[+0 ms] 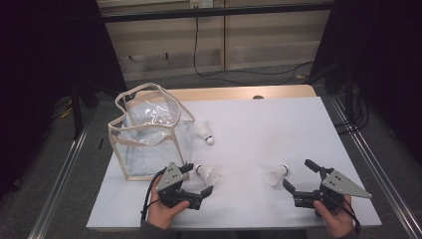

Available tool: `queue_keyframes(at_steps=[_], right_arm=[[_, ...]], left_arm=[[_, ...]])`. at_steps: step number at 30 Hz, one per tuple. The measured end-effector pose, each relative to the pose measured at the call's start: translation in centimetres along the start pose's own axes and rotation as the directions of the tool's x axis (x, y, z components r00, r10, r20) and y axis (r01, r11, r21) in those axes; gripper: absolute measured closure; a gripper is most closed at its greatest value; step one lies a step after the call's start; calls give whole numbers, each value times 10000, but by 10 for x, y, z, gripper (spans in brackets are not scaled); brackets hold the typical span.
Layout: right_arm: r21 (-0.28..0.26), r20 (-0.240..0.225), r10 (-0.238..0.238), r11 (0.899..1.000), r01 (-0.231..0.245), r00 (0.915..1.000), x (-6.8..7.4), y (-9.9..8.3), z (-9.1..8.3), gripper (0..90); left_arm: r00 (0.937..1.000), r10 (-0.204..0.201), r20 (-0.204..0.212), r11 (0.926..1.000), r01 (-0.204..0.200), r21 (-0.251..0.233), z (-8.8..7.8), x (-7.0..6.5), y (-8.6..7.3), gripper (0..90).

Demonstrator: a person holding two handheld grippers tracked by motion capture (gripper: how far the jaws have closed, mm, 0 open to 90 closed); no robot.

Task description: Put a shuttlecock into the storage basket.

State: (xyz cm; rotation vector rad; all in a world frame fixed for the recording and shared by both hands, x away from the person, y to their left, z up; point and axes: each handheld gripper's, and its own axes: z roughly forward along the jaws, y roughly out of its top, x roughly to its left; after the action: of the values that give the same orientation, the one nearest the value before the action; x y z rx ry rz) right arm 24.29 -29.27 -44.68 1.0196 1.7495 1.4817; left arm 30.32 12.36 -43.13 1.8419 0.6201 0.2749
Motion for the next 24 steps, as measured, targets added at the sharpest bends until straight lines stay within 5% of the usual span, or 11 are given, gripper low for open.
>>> queue_keyframes(at_steps=[24], right_arm=[[12, -30, 23, 10000, -23, 10000, 0, 0, 0, 16]], left_arm=[[9995, -257, -168, 9988, 264, 403, 15, -4, 3, 23]])
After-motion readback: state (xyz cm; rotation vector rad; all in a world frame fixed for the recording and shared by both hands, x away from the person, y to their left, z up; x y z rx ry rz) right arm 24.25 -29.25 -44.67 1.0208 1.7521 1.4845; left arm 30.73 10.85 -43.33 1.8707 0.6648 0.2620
